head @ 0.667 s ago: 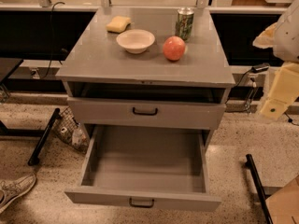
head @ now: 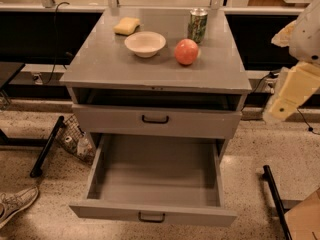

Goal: Place apple into middle drawer

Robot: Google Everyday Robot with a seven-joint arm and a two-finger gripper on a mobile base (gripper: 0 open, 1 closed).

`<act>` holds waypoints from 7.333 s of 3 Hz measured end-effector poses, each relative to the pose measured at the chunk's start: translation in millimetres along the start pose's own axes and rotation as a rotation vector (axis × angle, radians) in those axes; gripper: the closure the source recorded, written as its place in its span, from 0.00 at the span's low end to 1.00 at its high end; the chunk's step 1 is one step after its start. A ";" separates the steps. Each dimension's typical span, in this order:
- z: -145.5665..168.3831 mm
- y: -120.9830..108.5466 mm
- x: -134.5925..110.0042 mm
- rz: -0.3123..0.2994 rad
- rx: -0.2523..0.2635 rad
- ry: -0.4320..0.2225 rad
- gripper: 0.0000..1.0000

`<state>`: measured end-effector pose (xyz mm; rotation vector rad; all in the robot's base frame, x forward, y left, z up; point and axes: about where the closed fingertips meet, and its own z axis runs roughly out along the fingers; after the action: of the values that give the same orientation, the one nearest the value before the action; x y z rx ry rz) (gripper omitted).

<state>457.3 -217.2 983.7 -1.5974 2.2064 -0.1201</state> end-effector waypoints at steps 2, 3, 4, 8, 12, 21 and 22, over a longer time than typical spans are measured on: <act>50.9 -97.3 -18.5 0.216 0.146 -0.242 0.00; 82.2 -128.9 -46.9 0.261 0.151 -0.354 0.00; 88.7 -133.9 -48.3 0.269 0.153 -0.366 0.00; 212.3 -161.8 -121.6 0.366 0.137 -0.558 0.00; 256.1 -216.3 -169.6 0.451 0.228 -0.685 0.19; 210.7 29.8 -127.9 0.264 -0.226 -0.740 1.00; 226.7 50.2 -129.0 0.257 -0.266 -0.709 1.00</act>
Offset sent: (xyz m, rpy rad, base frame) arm 0.1852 -0.0115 -0.0168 0.4294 -0.3020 -0.2522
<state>531.0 -42.7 797.5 -1.1943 1.8660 0.7263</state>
